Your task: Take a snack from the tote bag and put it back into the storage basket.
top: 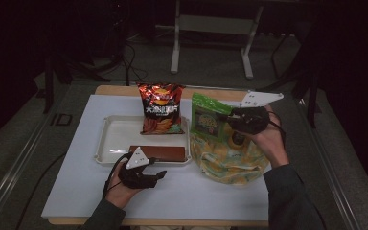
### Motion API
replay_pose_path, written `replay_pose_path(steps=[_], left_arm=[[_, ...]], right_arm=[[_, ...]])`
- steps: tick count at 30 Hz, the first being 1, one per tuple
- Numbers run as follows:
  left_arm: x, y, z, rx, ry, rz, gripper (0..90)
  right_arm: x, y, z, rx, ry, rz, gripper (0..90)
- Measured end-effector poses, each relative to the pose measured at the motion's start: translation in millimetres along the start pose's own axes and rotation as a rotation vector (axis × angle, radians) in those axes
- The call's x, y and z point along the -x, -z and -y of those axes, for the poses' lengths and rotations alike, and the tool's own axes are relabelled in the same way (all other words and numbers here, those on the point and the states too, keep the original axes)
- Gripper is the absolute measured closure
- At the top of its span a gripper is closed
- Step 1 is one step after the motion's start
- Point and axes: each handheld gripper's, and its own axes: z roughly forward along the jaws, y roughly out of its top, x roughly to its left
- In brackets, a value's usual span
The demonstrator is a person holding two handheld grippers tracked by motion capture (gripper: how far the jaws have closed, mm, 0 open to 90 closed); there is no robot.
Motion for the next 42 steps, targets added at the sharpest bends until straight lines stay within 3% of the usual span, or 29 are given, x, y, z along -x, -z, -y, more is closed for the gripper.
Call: replay_pose_path(steps=[19, 28, 42], left_arm=[[0.2, 0.8, -0.2, 0.003, -0.002, 0.001, 37.1], [0.5, 0.8, -0.4, 0.001, -0.004, 0.002, 37.1], [1.3, 1.0, -0.8, 0.008, -0.003, 0.007, 37.1]], right_arm=[[-11.4, -21.7, -23.5, 0.000, 0.043, -0.042, 74.7], [-16.9, -38.4, -25.3, -0.020, 0.059, -0.059, 74.7], [-24.0, -67.8, -23.3, -0.036, 0.045, -0.094, 74.7]])
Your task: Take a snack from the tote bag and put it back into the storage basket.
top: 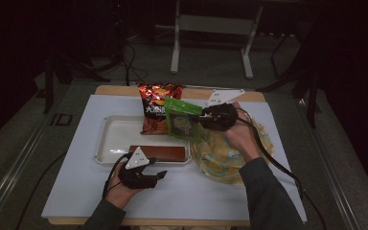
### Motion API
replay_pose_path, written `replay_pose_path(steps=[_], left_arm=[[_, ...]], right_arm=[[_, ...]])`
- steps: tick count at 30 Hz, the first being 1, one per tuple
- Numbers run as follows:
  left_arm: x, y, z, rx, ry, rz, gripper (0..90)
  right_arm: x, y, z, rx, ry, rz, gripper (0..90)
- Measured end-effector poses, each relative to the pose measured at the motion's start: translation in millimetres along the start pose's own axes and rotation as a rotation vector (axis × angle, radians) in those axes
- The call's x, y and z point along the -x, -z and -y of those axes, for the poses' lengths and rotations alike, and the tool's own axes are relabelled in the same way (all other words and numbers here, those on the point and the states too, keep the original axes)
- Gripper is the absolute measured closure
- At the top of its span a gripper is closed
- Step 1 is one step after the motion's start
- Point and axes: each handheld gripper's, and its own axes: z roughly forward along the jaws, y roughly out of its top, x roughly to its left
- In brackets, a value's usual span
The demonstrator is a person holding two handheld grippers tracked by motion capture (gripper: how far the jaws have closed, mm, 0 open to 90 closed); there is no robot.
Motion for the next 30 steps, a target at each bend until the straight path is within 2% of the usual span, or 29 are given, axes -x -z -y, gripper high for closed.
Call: replay_pose_path(steps=[10, 15, 27, 30], left_arm=[[0.3, -0.1, 0.1, 0.001, 0.002, 0.004, 37.0], [0.4, -0.1, 0.2, 0.001, 0.005, 0.006, 37.0], [0.3, 0.1, 0.2, 0.001, 0.004, 0.010, 37.0], [0.7, -0.2, 0.1, 0.002, 0.005, 0.011, 37.0]], right_arm=[[-1.1, -20.8, -0.2, -0.018, -0.003, -0.014, 74.6], [-1.7, -35.6, -0.6, -0.021, -0.016, -0.021, 74.6], [0.1, -56.1, -5.6, -0.020, -0.053, -0.019, 74.6], [-2.1, -61.8, -6.7, -0.032, -0.040, -0.022, 74.5]])
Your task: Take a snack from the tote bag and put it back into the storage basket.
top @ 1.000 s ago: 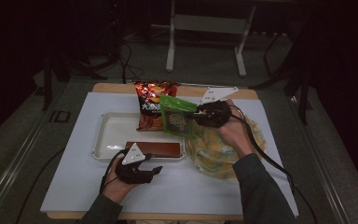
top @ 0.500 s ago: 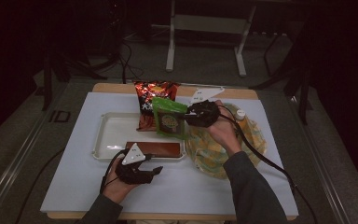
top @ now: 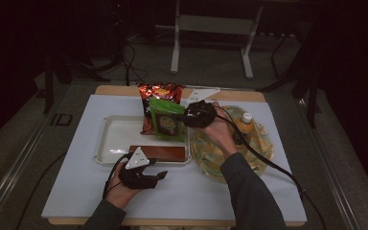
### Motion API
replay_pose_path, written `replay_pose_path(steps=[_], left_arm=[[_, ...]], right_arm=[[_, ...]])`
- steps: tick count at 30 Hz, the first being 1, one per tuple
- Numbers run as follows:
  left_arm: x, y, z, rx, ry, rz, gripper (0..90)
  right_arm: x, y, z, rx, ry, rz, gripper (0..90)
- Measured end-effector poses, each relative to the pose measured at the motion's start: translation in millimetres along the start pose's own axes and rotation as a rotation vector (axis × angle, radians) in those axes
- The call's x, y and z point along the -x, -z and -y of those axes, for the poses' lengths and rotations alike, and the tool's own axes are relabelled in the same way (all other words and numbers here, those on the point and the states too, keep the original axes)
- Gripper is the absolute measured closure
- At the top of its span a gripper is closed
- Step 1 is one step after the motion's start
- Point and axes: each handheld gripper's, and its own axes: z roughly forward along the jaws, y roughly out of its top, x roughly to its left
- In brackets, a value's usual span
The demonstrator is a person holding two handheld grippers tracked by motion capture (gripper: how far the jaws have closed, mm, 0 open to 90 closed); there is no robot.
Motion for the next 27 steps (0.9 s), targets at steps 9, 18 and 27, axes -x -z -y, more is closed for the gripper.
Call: replay_pose_path(steps=[9, 18, 27], left_arm=[[-0.8, 1.0, -0.1, 0.000, 0.000, 0.000, 36.9], [-0.5, 1.7, -0.6, 0.004, 0.002, 0.002, 36.9], [-0.3, 2.5, -0.7, 0.009, 0.000, 0.001, 36.8]], right_arm=[[-3.8, -16.6, 1.4, -0.015, -0.005, 0.012, 74.3], [-3.7, -34.8, 8.2, -0.029, -0.036, 0.017, 74.0], [-5.2, -46.7, 14.9, -0.066, -0.045, -0.021, 73.5]])
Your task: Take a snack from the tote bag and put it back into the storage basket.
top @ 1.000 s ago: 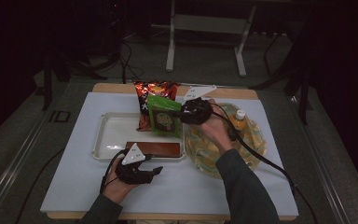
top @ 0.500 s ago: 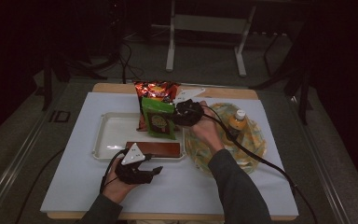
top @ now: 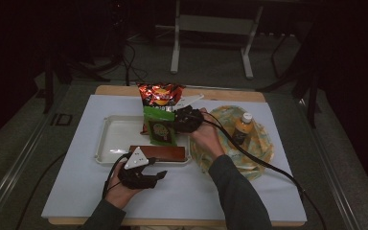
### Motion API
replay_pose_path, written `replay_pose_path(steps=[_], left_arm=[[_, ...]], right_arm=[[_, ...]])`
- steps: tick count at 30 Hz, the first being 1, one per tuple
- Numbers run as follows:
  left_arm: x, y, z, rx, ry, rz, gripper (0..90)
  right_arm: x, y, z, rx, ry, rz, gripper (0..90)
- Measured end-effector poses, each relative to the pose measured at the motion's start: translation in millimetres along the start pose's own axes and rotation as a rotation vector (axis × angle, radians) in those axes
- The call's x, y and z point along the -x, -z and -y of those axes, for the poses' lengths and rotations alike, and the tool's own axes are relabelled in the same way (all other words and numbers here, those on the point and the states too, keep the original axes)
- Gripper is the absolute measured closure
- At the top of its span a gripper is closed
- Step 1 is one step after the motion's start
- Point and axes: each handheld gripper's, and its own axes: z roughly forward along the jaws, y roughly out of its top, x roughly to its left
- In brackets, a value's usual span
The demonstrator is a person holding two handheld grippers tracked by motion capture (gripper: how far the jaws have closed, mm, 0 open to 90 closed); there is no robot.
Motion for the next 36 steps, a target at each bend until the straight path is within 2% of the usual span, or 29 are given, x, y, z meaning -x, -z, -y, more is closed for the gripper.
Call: replay_pose_path(steps=[9, 13, 18, 25, 33, 36], left_arm=[[0.3, -0.1, -0.1, -0.001, -0.001, 0.000, 36.7], [0.4, -0.4, 0.0, -0.001, -0.001, 0.000, 36.7], [0.4, -0.1, -0.1, -0.002, -0.003, 0.000, 36.7], [0.6, 0.0, -0.1, -0.003, -0.004, 0.001, 36.7], [1.2, -0.7, 0.0, -0.003, -0.004, 0.000, 36.7], [1.8, -1.6, 0.0, -0.005, -0.004, 0.001, 36.7]], right_arm=[[0.1, -1.8, 2.2, -0.018, -0.002, -0.039, 72.1], [1.7, -4.1, 4.4, -0.045, -0.014, 0.001, 64.2], [3.3, -4.9, 4.9, -0.040, -0.035, 0.026, 57.8], [6.8, 1.7, 2.6, -0.028, -0.051, 0.111, 48.7], [8.1, 18.1, 2.4, 0.013, -0.048, 0.160, 48.3], [8.7, 23.5, 6.9, 0.022, -0.052, 0.145, 57.6]])
